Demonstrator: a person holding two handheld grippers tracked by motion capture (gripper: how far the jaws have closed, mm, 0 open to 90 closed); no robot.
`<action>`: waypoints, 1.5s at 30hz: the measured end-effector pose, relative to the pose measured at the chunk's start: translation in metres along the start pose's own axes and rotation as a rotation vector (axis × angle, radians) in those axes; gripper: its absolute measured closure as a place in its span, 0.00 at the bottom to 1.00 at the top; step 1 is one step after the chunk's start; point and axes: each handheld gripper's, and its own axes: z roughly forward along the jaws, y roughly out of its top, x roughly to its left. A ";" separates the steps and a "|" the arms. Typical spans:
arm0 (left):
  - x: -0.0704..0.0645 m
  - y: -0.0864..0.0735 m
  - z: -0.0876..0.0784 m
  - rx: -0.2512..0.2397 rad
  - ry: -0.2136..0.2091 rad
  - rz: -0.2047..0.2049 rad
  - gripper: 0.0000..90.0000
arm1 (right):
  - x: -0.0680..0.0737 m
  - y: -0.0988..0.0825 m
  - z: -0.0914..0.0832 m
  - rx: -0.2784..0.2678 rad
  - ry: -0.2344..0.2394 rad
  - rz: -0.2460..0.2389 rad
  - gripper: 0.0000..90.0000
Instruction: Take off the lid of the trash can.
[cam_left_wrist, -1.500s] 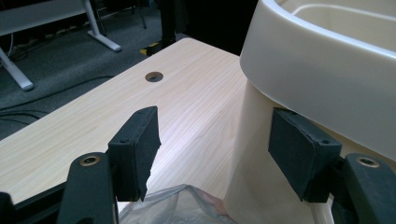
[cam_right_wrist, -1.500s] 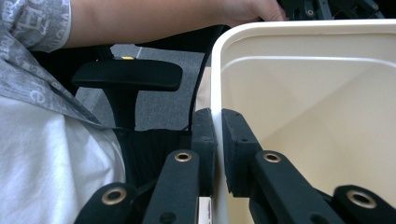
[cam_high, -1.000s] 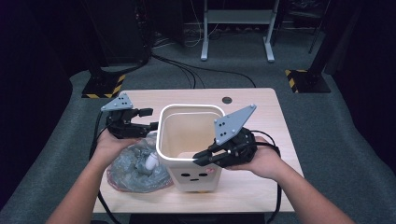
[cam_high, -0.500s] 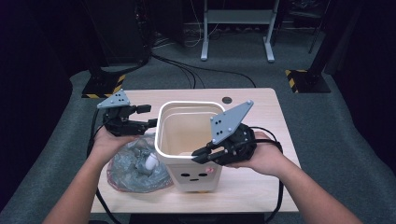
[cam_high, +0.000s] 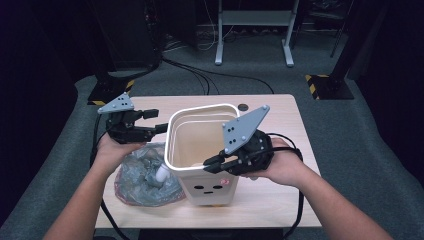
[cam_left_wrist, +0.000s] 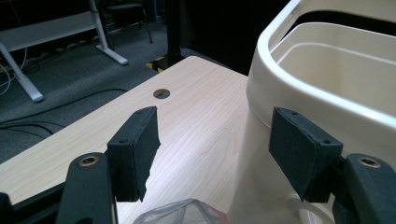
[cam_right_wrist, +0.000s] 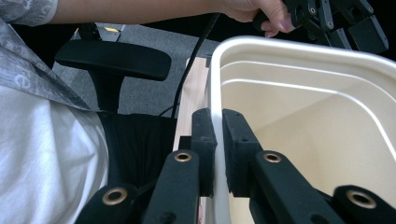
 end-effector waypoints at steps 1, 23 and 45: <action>0.000 0.000 -0.001 -0.003 0.003 0.000 0.37 | 0.000 0.001 0.000 -0.003 0.000 -0.002 0.93; -0.002 -0.001 0.001 0.007 -0.002 0.003 0.37 | 0.000 0.002 -0.008 -0.100 -0.033 -0.008 0.94; 0.003 -0.012 -0.011 0.022 0.028 0.005 0.37 | -0.004 -0.022 -0.037 -0.133 -0.082 0.054 0.94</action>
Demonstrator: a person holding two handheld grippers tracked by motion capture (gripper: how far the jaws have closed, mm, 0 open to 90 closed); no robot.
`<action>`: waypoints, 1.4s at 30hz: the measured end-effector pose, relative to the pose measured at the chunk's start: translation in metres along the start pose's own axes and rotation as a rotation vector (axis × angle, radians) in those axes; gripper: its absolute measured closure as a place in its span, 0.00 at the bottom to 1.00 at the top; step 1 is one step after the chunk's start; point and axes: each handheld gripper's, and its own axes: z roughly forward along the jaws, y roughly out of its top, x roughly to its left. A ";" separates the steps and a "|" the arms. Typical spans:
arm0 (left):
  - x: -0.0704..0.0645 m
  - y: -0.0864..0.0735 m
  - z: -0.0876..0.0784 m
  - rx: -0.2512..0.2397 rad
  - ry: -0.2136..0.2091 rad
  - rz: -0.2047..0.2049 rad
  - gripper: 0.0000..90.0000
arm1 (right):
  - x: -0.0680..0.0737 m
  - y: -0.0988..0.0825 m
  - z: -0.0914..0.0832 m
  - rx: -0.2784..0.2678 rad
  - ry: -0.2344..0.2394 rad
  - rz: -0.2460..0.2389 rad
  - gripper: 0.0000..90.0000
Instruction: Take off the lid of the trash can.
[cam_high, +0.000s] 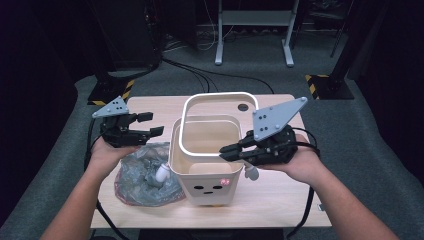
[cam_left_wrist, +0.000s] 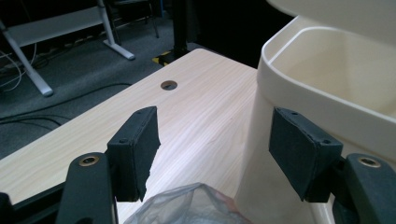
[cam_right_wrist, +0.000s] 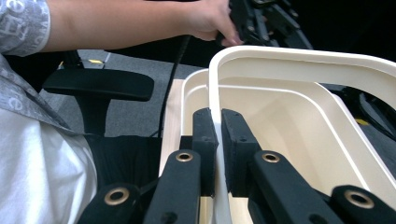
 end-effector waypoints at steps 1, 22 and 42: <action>0.001 -0.002 -0.001 0.002 0.003 -0.001 0.37 | 0.000 -0.002 -0.003 0.002 -0.008 0.004 0.94; 0.008 -0.023 -0.013 0.028 0.040 -0.010 0.37 | -0.022 -0.038 -0.057 -0.006 -0.205 0.108 0.94; 0.009 -0.044 -0.019 0.037 0.061 -0.008 0.37 | -0.046 -0.075 -0.068 0.030 -0.384 0.179 0.94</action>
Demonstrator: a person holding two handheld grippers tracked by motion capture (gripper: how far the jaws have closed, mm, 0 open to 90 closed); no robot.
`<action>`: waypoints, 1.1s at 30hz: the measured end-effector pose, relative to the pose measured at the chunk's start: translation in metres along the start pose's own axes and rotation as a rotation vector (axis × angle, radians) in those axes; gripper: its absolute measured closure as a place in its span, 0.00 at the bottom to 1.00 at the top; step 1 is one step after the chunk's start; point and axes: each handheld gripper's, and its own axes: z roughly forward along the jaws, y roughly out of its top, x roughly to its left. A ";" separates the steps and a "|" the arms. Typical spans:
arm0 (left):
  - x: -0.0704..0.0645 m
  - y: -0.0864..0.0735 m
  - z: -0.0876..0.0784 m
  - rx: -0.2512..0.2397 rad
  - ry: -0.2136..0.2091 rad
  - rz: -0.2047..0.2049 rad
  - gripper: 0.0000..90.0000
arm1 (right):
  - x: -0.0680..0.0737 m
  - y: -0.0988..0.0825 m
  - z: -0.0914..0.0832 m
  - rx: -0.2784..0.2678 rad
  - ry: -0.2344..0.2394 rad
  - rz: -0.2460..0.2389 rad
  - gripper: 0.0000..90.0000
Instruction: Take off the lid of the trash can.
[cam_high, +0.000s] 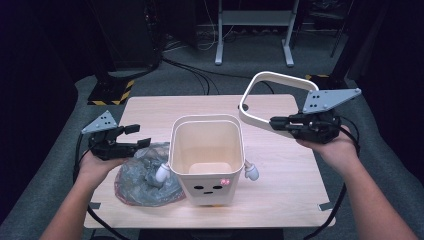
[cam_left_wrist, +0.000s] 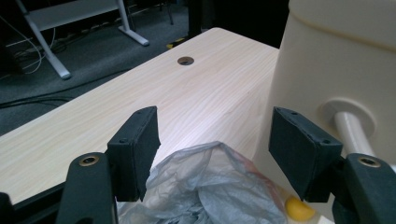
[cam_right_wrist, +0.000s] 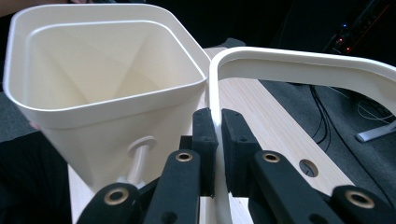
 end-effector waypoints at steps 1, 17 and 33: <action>0.000 -0.002 0.000 0.001 0.001 -0.001 0.37 | 0.000 -0.002 0.002 -0.002 -0.004 0.001 0.94; 0.003 -0.041 0.011 0.024 0.010 -0.009 0.36 | 0.002 -0.043 0.036 0.041 -0.043 0.029 0.94; 0.004 -0.083 0.025 0.050 0.031 -0.049 0.36 | 0.004 -0.101 0.069 0.082 -0.074 0.098 0.93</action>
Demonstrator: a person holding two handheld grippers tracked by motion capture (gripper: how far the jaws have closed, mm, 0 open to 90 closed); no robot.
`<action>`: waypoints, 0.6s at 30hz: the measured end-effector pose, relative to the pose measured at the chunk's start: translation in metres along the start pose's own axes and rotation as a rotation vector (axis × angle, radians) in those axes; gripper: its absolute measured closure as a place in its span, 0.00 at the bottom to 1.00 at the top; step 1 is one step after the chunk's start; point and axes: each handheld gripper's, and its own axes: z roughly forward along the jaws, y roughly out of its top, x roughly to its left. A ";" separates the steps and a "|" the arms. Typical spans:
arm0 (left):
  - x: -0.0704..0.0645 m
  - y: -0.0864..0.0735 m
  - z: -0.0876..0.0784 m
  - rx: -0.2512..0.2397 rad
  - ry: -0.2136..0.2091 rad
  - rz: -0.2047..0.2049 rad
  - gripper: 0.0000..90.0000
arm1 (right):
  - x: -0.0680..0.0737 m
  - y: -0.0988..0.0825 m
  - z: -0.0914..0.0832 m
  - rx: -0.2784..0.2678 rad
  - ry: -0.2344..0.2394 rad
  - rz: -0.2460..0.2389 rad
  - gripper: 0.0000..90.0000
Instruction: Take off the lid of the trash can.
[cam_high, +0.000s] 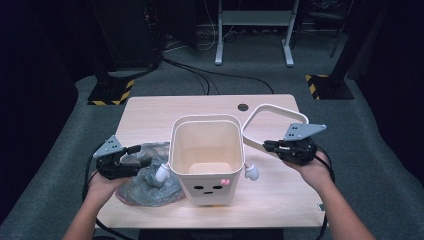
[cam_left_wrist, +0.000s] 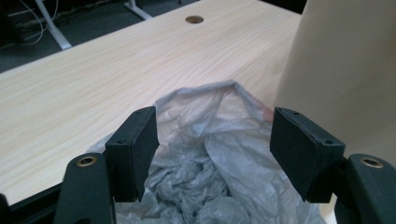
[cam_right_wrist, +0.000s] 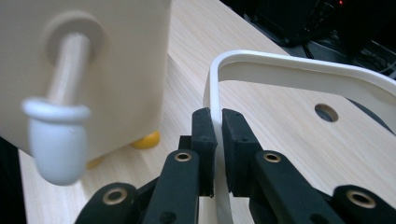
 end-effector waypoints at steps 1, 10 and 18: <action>0.000 -0.002 0.001 0.004 0.000 -0.001 0.36 | -0.001 -0.003 0.002 0.004 -0.005 0.006 0.93; 0.001 -0.024 0.012 0.024 0.012 -0.019 0.36 | -0.006 -0.029 0.018 0.032 -0.040 0.037 0.93; 0.002 -0.042 0.021 0.035 0.014 -0.038 0.36 | -0.006 -0.055 0.035 0.075 -0.061 0.061 0.93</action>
